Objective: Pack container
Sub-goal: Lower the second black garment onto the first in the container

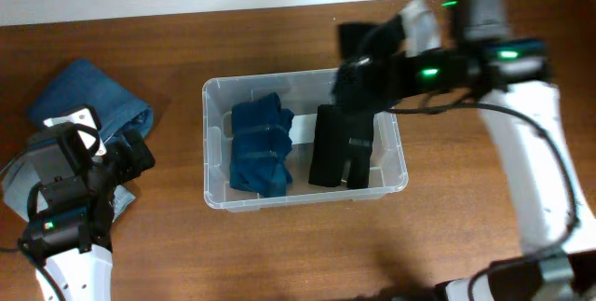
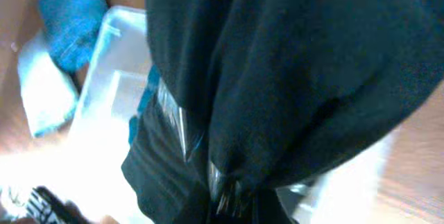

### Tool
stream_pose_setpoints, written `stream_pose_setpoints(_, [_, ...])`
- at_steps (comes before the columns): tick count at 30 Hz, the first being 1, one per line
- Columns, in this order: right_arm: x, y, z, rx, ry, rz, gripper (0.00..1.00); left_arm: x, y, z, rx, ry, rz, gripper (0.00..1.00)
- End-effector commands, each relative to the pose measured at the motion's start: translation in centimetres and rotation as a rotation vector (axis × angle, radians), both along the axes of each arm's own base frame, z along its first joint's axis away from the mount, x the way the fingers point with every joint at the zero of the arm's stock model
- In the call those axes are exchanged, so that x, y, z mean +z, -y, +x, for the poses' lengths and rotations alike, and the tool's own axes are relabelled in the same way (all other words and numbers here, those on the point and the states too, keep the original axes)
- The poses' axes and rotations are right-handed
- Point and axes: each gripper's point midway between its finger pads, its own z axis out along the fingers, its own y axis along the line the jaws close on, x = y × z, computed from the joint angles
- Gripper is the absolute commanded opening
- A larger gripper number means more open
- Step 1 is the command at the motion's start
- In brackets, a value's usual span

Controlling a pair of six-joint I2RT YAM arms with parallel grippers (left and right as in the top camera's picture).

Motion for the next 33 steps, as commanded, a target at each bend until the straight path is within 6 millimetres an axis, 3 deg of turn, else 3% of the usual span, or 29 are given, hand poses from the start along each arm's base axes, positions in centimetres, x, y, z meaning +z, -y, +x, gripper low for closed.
stream_pose_setpoints(1, [-4.0, -3.6, -0.4, -0.030, -0.096, -0.048, 0.04, 0.8, 0.0, 0.3, 0.001, 0.023, -0.009, 1.00])
stream_pose_setpoints(6, [-10.7, -8.2, -1.5, 0.012, -0.199, -0.049, 0.04, 0.8, 0.0, 0.3, 0.001, 0.023, -0.009, 0.99])
stream_pose_setpoints(8, [-13.2, -8.6, -1.7, -0.004, -0.235, -0.055, 0.04, 0.8, 0.0, 0.3, 0.001, 0.023, -0.009, 0.99])
stream_pose_setpoints(14, [-18.6, -7.1, -1.9, -0.061, -0.284, -0.141, 0.04, 0.8, 0.0, 0.3, 0.001, 0.023, -0.009, 0.99])
stream_pose_setpoints(15, [-19.0, -6.9, -1.9, -0.061, -0.288, -0.155, 0.11, 0.8, 0.0, 0.3, 0.001, 0.023, -0.009, 0.99])
stream_pose_setpoints(16, [-19.5, -6.9, -2.0, -0.046, -0.291, -0.166, 0.31, 0.8, 0.0, 0.3, 0.001, 0.023, -0.009, 0.99])
stream_pose_setpoints(17, [-19.9, -6.8, -2.1, -0.027, -0.290, -0.178, 0.60, 0.8, 0.0, 0.3, 0.001, 0.023, -0.009, 0.99])
stream_pose_setpoints(19, [-20.0, -6.8, -2.1, -0.007, -0.283, -0.187, 0.99, 0.8, 0.0, 0.3, 0.001, 0.024, -0.009, 0.99])
stream_pose_setpoints(21, [-18.9, -6.8, -2.0, -0.001, -0.267, -0.184, 0.99, 0.8, 0.0, 0.3, 0.001, 0.023, -0.009, 0.99])
stream_pose_setpoints(22, [-16.7, -6.8, -1.6, 0.021, -0.217, -0.190, 0.99, 0.8, 0.0, 0.3, 0.001, 0.024, -0.009, 0.99])
stream_pose_setpoints(23, [-15.8, -6.8, -1.3, 0.023, -0.195, -0.195, 0.99, 0.8, 0.0, 0.3, 0.001, 0.023, -0.009, 0.99])
stream_pose_setpoints(24, [-12.9, -6.5, -0.5, 0.020, -0.117, -0.212, 0.99, 0.8, 0.0, 0.3, 0.001, 0.024, -0.009, 0.99])
stream_pose_setpoints(27, [-8.3, -6.2, 0.7, 0.010, 0.021, -0.250, 0.99, 0.8, 0.0, 0.3, 0.001, 0.023, -0.009, 0.99])
stream_pose_setpoints(28, [-7.9, -6.5, 0.8, 0.019, 0.036, -0.251, 0.99, 0.8, 0.0, 0.3, 0.001, 0.023, -0.009, 0.99])
stream_pose_setpoints(30, [-9.0, -7.1, 0.3, 0.056, 0.024, -0.271, 0.99, 0.8, 0.0, 0.3, 0.001, 0.023, -0.009, 0.99])
stream_pose_setpoints(31, [-10.7, -7.5, -0.4, 0.083, -0.009, -0.292, 0.99, 0.8, 0.0, 0.3, 0.001, 0.024, -0.009, 0.99])
stream_pose_setpoints(33, [-14.2, -8.1, -1.4, 0.115, -0.079, -0.325, 0.86, 0.8, 0.0, 0.3, 0.001, 0.023, -0.009, 0.99])
